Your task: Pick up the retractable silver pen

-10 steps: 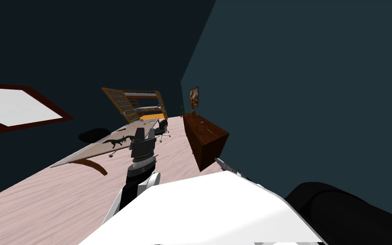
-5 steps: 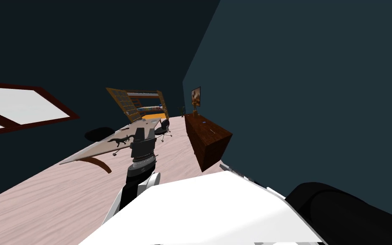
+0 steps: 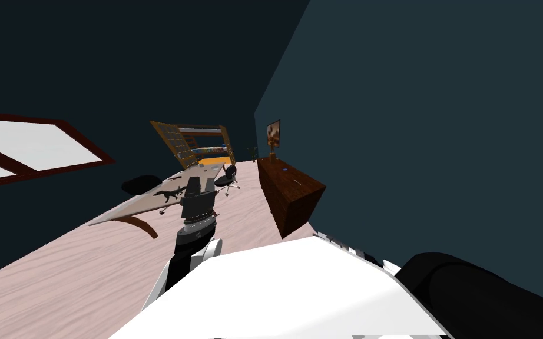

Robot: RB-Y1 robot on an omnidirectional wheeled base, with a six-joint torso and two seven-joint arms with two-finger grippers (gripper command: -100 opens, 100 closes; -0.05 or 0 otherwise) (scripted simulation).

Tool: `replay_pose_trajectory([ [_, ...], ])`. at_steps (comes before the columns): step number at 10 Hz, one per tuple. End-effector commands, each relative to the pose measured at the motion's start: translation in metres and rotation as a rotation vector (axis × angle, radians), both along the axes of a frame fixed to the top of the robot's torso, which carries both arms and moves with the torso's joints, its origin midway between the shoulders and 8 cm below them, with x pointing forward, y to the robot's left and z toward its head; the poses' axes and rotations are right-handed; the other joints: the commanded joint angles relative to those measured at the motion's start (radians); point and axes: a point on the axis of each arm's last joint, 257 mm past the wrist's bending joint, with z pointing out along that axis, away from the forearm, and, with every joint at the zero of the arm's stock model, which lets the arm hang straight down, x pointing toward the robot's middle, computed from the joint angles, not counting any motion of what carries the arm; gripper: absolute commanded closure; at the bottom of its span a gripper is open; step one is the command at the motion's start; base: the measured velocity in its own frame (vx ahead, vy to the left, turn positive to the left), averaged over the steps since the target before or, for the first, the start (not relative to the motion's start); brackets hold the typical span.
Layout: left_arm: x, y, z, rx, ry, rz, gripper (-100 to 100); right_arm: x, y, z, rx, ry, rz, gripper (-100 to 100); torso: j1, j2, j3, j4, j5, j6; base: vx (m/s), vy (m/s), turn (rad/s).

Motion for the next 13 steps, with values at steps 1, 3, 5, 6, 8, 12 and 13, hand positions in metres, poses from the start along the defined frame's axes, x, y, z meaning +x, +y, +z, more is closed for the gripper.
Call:
replay_pose_trajectory([
  [1, 0.0, 0.0, 0.0, 0.0, 0.0, 0.0, 0, -0.011, -0.025, -0.011, -0.062, 0.047, 0.01, -100, 0.0, 0.0, 0.0, 0.0, 0.0, 0.0, 0.01, 0.051, 0.053],
  [3, 0.0, 0.0, 0.0, 0.0, 0.0, 0.0, 0, -0.019, -0.048, -0.014, -0.125, 0.085, 0.036, -100, 0.001, 0.0, 0.0, 0.0, 0.0, 0.0, 0.038, 0.062, 0.025],
  [5, 0.0, 0.0, 0.0, 0.0, 0.0, 0.0, 0, -0.029, -0.08, -0.02, -0.194, 0.132, 0.041, -100, 0.002, -0.002, -0.001, 0.0, 0.0, 0.0, 0.04, 0.075, 0.027],
  [6, 0.0, 0.0, 0.0, 0.0, 0.0, 0.0, 0, -0.028, -0.086, -0.016, -0.217, 0.137, 0.059, -100, 0.003, -0.002, -0.001, 0.0, 0.001, 0.0, 0.034, 0.068, 0.017],
  [8, 0.0, 0.0, 0.0, 0.0, 0.0, 0.0, 0, -0.034, -0.115, -0.015, -0.284, 0.174, 0.074, -100, 0.002, -0.003, -0.001, -0.001, 0.0, 0.0, 0.05, 0.065, 0.034],
  [12, 0.0, 0.0, 0.0, 0.0, 0.0, 0.0, 0, -0.038, -0.168, -0.007, -0.406, 0.234, 0.092, -100, 0.002, -0.004, -0.002, -0.001, 0.0, 0.0, 0.06, 0.06, 0.034],
  [13, 0.0, 0.0, 0.0, 0.0, 0.0, 0.0, 0, -0.039, -0.188, -0.003, -0.45, 0.256, 0.089, -100, 0.001, -0.004, -0.002, -0.001, 0.0, 0.0, 0.093, 0.051, 0.053],
])
